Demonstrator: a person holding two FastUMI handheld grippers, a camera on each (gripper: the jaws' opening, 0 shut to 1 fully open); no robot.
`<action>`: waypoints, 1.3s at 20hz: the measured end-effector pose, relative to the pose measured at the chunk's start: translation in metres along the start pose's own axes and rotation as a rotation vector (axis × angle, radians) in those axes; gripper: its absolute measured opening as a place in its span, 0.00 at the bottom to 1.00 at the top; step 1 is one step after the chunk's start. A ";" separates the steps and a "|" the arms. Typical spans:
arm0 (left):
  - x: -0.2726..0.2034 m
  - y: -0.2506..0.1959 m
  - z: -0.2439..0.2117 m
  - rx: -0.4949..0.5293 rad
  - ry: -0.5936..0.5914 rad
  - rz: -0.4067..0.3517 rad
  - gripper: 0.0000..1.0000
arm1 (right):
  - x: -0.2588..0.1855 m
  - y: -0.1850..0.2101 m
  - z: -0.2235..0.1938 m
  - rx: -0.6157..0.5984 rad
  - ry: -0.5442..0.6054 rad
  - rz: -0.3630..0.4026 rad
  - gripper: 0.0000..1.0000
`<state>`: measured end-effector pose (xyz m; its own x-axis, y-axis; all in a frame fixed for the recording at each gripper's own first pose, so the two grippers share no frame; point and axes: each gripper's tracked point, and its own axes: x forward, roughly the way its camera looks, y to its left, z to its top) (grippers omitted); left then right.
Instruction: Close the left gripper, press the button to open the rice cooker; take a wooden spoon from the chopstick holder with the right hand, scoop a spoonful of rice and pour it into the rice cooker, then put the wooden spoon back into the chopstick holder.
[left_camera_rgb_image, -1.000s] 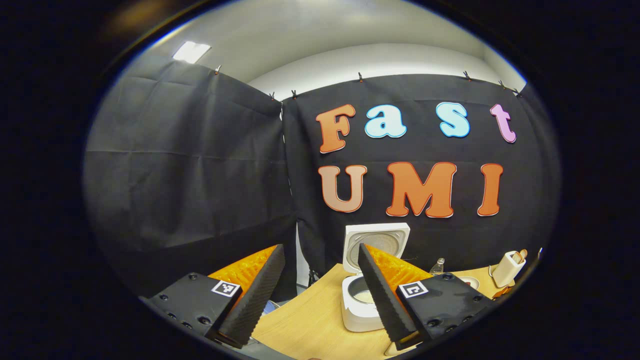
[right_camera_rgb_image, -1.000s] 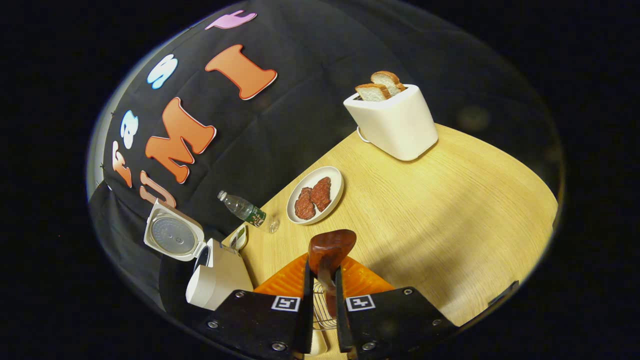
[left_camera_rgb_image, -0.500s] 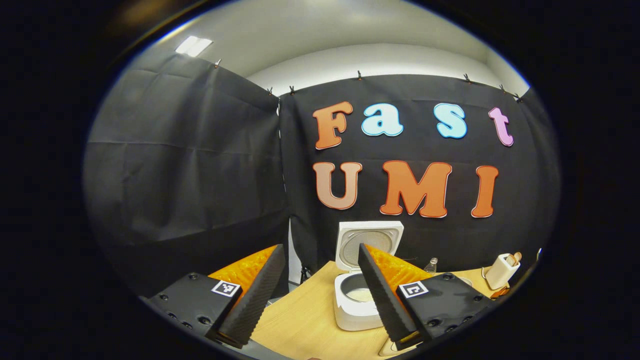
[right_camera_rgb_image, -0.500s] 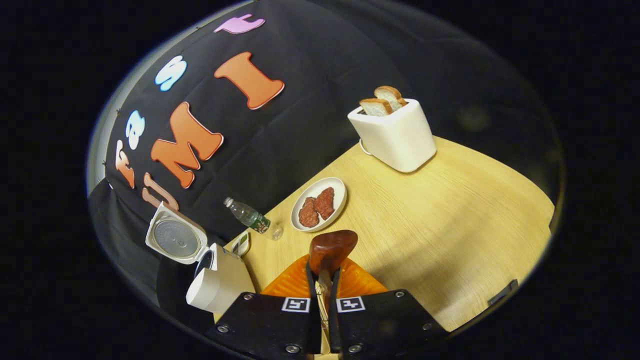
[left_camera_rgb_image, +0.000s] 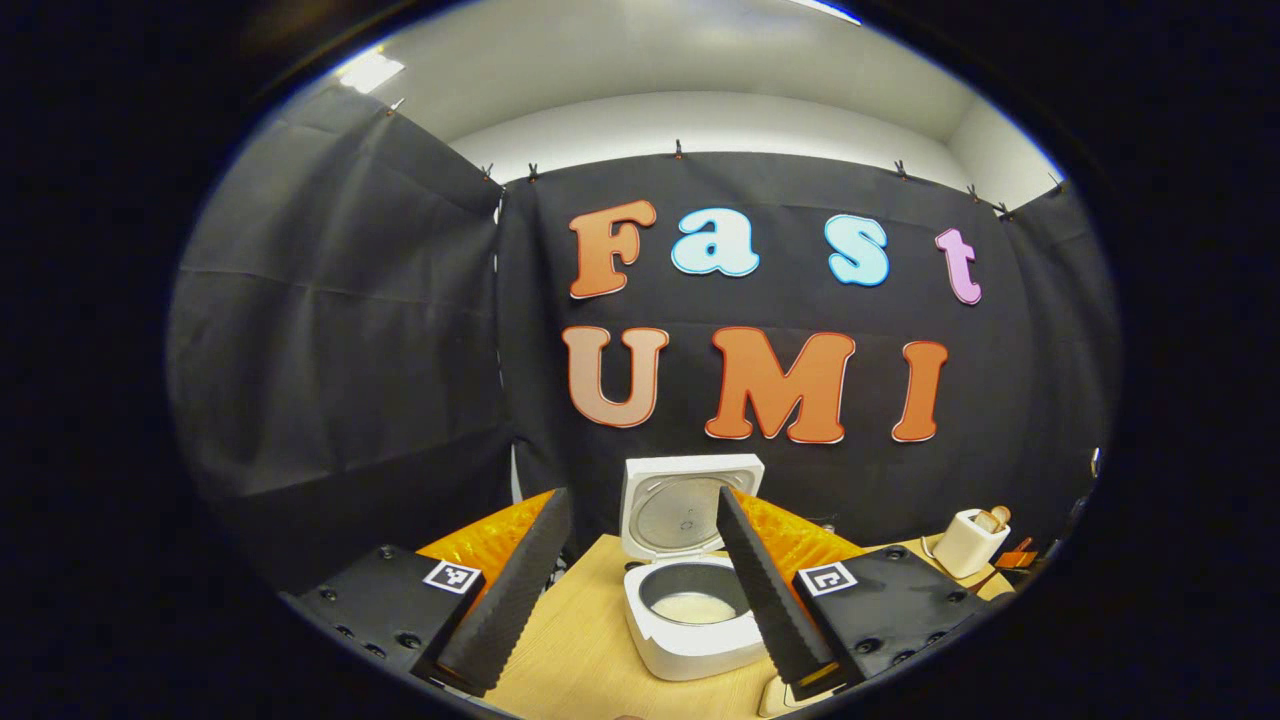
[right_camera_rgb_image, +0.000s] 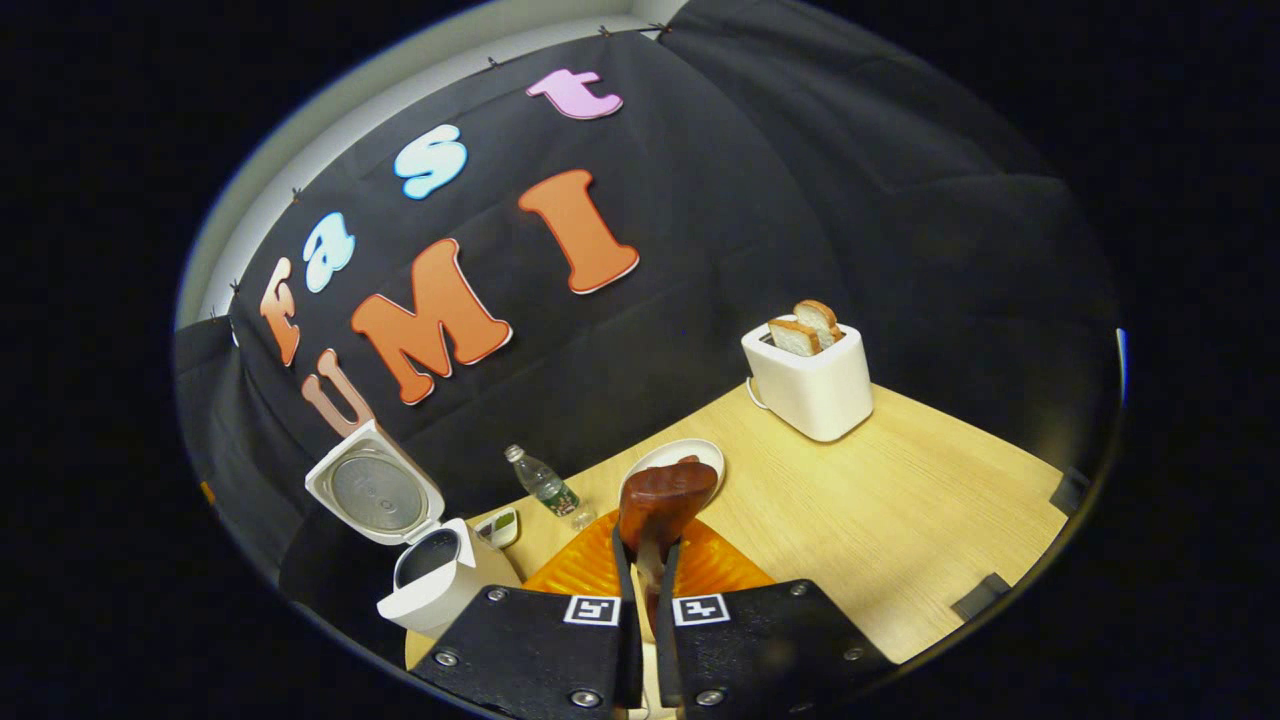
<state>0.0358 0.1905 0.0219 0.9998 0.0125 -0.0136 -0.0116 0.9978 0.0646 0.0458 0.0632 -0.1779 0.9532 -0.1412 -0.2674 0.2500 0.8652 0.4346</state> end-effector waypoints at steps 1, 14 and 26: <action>0.006 0.002 0.000 -0.002 0.005 -0.026 0.99 | -0.009 0.013 -0.002 -0.023 -0.016 0.009 0.05; 0.038 0.024 -0.014 0.004 0.043 -0.216 0.99 | -0.027 0.083 -0.116 -0.464 0.035 -0.031 0.05; 0.046 0.036 -0.031 -0.008 0.080 -0.231 1.00 | -0.045 0.073 -0.189 -0.727 0.152 -0.055 0.05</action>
<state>0.0807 0.2290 -0.0073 0.9717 -0.2111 -0.1059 0.2166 0.9753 0.0429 -0.0111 0.2240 -0.2964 0.8951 -0.1712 -0.4116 0.0708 0.9662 -0.2478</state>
